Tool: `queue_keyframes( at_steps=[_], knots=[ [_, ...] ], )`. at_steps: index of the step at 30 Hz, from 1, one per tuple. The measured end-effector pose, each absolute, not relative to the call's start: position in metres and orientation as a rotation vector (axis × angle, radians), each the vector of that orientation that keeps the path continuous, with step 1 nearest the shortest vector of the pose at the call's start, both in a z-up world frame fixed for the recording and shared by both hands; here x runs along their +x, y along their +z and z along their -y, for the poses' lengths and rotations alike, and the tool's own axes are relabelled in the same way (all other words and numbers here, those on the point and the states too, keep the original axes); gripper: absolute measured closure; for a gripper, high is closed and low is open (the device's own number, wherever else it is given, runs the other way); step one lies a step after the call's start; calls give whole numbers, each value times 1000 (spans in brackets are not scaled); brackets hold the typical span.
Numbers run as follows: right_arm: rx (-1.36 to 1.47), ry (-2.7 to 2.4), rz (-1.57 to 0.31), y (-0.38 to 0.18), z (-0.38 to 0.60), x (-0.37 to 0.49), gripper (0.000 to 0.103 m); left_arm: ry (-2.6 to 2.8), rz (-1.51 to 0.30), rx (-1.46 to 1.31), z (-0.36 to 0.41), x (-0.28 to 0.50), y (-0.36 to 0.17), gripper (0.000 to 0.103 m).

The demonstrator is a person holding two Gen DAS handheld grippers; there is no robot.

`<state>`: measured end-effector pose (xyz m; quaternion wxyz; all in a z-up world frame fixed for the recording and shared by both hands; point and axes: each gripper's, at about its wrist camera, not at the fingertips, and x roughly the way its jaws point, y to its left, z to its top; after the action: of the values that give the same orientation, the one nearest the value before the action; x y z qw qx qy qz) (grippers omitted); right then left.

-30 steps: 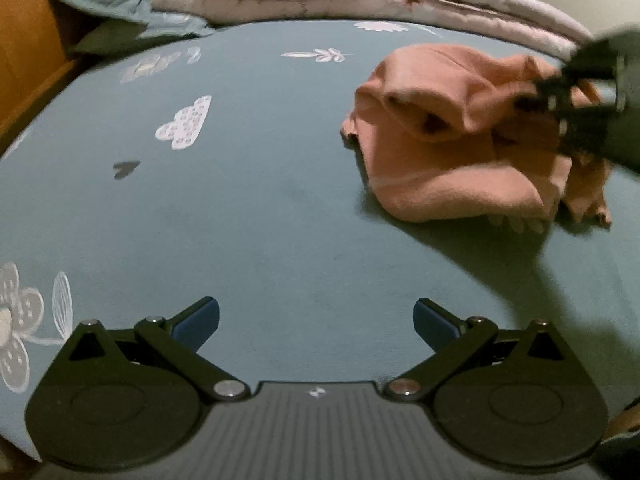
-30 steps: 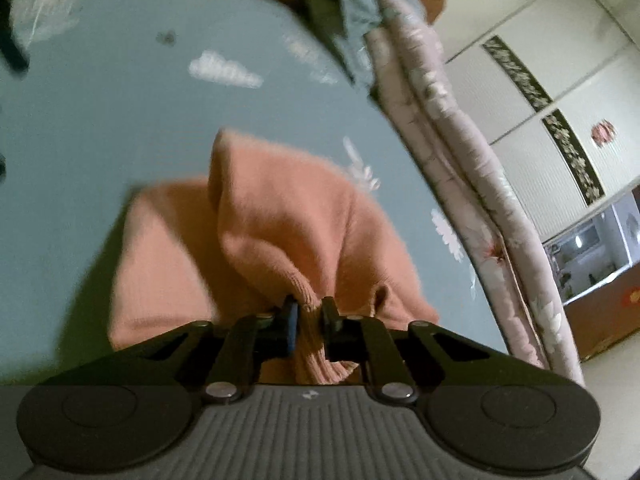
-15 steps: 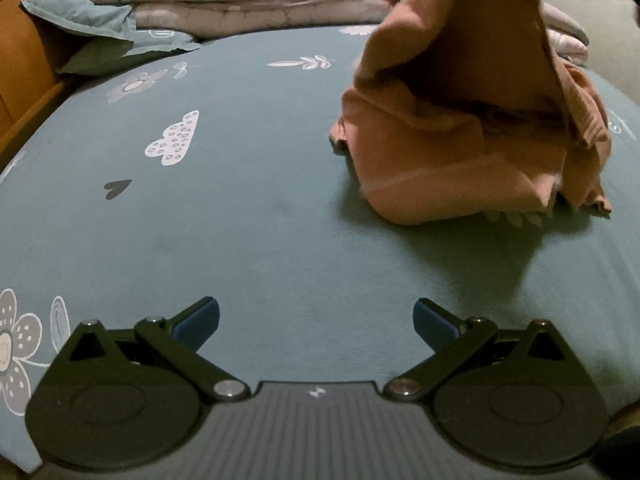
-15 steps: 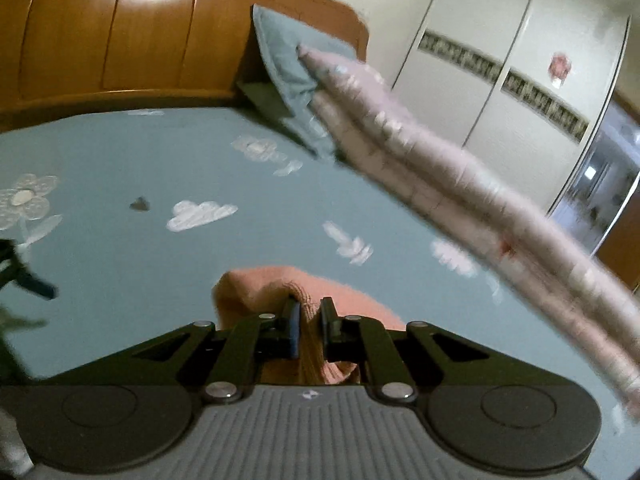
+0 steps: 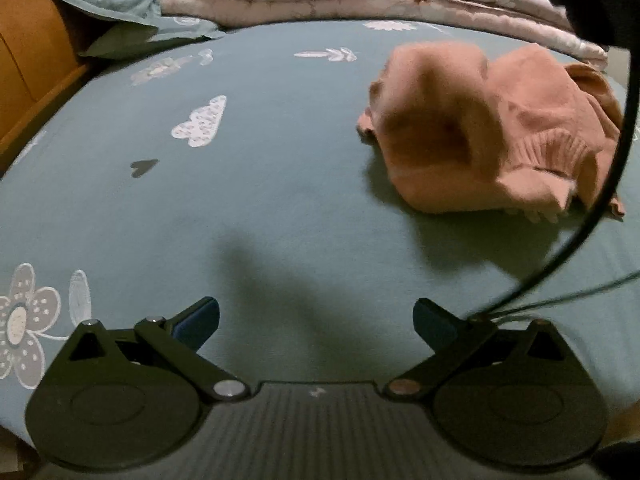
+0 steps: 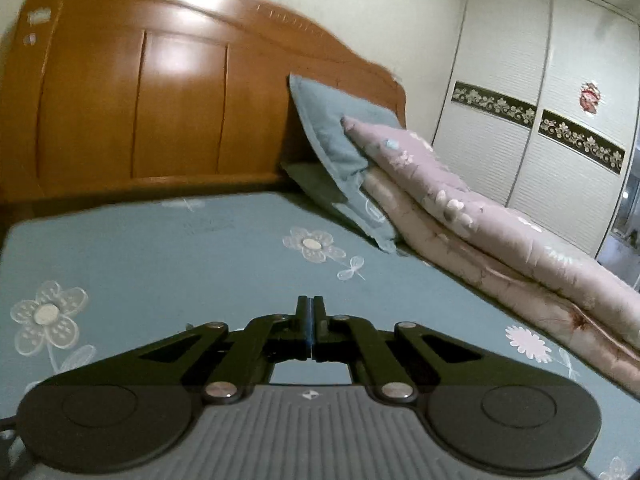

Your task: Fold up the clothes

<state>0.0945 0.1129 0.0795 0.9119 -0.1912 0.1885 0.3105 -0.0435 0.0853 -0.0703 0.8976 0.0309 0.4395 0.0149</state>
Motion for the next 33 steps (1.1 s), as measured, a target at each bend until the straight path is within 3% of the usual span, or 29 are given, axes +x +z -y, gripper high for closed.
queue_keyframes(
  at_steps=[9, 18, 22, 24, 28, 33],
  knots=[
    [-379, 616, -558, 69, -11, 54, 93, 11, -927, 65, -102, -37, -73, 1],
    [-487, 232, -639, 90, 136, 10, 74, -150, -809, 187, -81, -6, -61, 1],
    [-601, 255, -645, 63, 154, 4, 62, -224, -749, 245, -71, 8, -55, 1],
    [-658, 283, -651, 47, 158, 1, 62, -231, -741, 315, -62, 14, -55, 1],
    [-781, 378, -649, 17, 151, -9, 62, -227, -784, 402, -48, 22, -57, 13],
    [-917, 467, -567, -7, 146, -12, 53, -247, -888, 357, -43, 31, -57, 27]
  ],
)
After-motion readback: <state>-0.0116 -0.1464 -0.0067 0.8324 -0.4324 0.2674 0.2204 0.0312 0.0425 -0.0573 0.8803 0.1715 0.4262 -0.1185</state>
